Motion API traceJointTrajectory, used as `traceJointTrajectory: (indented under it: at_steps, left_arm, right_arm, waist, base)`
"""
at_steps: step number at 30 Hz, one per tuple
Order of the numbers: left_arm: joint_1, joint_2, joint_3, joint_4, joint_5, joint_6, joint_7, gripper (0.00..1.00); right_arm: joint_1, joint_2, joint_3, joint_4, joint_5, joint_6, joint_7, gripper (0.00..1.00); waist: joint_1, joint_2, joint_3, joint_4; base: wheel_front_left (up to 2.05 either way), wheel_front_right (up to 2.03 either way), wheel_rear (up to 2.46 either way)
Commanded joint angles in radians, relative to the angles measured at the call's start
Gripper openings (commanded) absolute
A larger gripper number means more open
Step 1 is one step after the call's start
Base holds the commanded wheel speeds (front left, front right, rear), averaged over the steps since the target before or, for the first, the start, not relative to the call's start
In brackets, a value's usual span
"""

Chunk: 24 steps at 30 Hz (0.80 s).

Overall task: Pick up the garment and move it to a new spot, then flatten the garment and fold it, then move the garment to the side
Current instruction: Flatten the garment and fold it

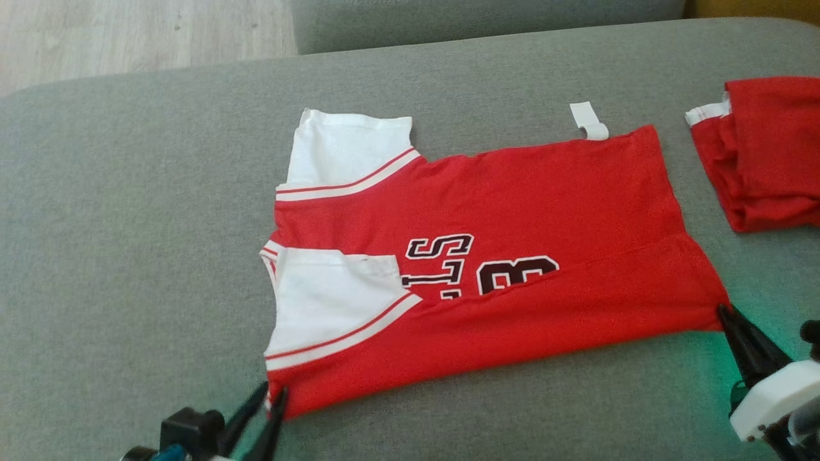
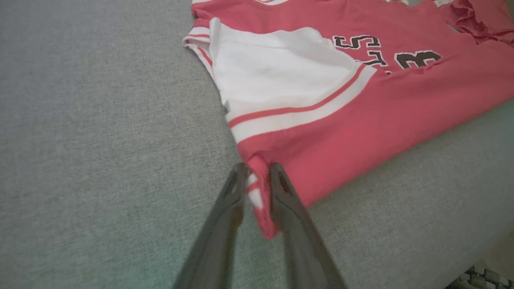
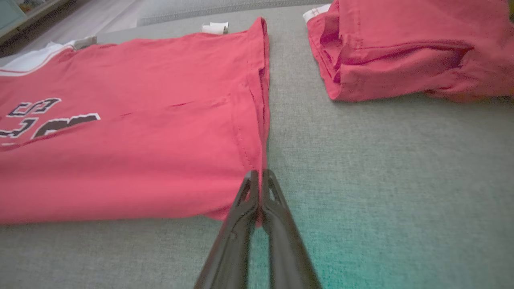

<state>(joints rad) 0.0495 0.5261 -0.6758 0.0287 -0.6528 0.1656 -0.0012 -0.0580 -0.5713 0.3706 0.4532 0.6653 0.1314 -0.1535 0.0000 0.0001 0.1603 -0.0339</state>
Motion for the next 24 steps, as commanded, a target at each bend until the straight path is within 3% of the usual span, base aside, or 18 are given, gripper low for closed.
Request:
traceJointTrajectory:
  at_steps: [1,7,14,20,24]
  left_arm:
    - [-0.029,0.025,0.041,-0.015,-0.006,0.0,0.0,1.0]
    - [-0.068,0.028,0.049,-0.014,0.0,0.002,0.004,1.0]
    - [-0.251,0.101,0.099,-0.071,0.042,-0.016,0.068,1.0]
    - [-0.464,0.163,0.14,-0.076,0.051,-0.07,0.177,1.0]
    - [-0.632,0.187,0.16,-0.029,-0.008,-0.143,0.313,1.0]
  right_arm:
    - [0.015,-0.022,-0.032,-0.016,-0.018,-0.001,-0.001,1.0]
    - [0.024,0.019,-0.086,-0.069,-0.07,-0.001,0.004,1.0]
    - [-0.002,0.053,-0.114,-0.182,-0.129,-0.001,0.009,1.0]
    - [-0.022,0.074,-0.119,-0.246,-0.165,-0.001,0.03,1.0]
    - [-0.045,0.083,-0.124,-0.279,-0.184,-0.001,0.043,1.0]
  waist:
    - [0.0,-0.0001,-0.002,-0.007]
    - [0.0,-0.0001,-0.002,-0.034]
    - [0.0,-0.0001,0.064,-0.077]
    - [0.0,-0.0001,0.119,-0.109]
    - [0.0,-0.0001,0.164,-0.141]
  base:
    - [0.0,0.0,0.0]
    - [0.0,0.0,0.0]
    - [0.0,0.0,0.0]
    - [0.0,0.0,0.0]
    - [0.0,0.0,0.0]
